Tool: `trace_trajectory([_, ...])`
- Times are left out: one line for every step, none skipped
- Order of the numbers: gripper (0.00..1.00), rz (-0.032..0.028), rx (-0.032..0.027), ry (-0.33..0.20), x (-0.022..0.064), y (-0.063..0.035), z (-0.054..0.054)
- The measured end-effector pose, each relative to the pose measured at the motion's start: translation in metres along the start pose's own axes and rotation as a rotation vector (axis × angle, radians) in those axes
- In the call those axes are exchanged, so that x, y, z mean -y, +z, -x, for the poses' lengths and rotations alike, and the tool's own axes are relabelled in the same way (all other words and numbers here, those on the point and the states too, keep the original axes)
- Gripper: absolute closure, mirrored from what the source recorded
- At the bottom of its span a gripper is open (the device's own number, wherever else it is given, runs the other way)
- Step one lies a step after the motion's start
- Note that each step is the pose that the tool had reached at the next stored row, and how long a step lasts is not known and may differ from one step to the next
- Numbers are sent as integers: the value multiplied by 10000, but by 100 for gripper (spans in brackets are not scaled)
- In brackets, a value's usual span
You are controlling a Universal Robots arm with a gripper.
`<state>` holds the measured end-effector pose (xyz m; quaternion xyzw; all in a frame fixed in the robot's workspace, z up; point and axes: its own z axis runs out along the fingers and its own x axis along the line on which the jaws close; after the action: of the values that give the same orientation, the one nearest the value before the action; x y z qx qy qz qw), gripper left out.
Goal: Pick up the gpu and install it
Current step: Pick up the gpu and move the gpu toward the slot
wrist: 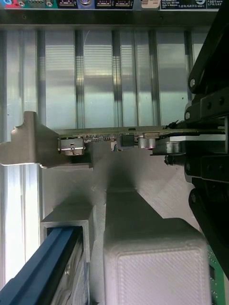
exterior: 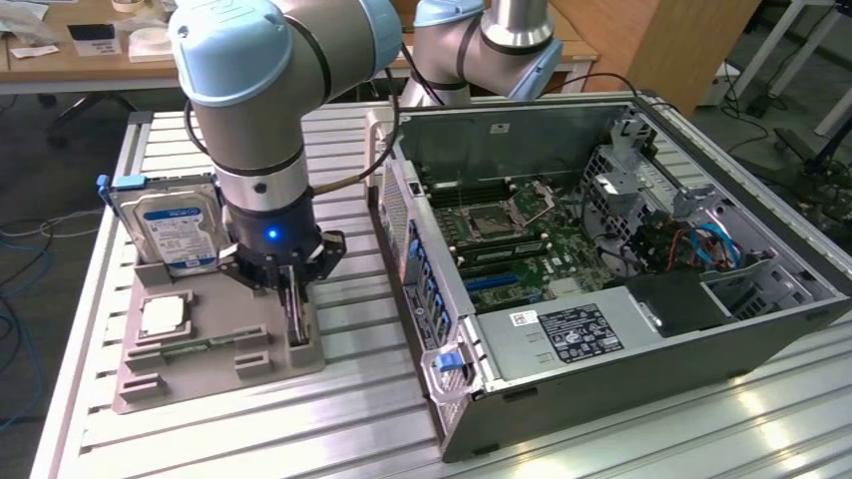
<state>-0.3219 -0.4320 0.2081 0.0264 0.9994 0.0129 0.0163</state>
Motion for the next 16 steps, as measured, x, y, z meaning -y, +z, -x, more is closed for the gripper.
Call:
trace_trajectory([72, 0, 0, 0, 0, 0, 0])
trace_trajectory([72, 0, 0, 0, 0, 0, 0])
trace_trajectory([72, 0, 0, 0, 0, 0, 0])
trace_trajectory([72, 0, 0, 0, 0, 0, 0])
trace_trajectory([72, 1, 1, 0, 0, 0, 0])
trace_trajectory([72, 0, 0, 0, 0, 0, 0])
trace_trajectory([72, 5, 0, 0, 0, 0, 0])
trace_trajectory([72, 14, 0, 1, 0, 0, 0])
trace_trajectory([72, 23, 0, 1, -1, -5, 0])
trace_trajectory([72, 30, -3, 1, -1, -16, 1])
trace_trajectory([72, 38, -2, 1, -1, -29, 1])
trace_trajectory([72, 43, -2, 1, -1, -43, 1])
trace_trajectory([72, 49, -2, 2, -2, -59, 2])
trace_trajectory([72, 58, -3, 2, -2, -77, 2])
trace_trajectory([72, 73, -3, 2, -3, -98, 3])
trace_trajectory([72, 86, -4, 2, -3, -118, 3])
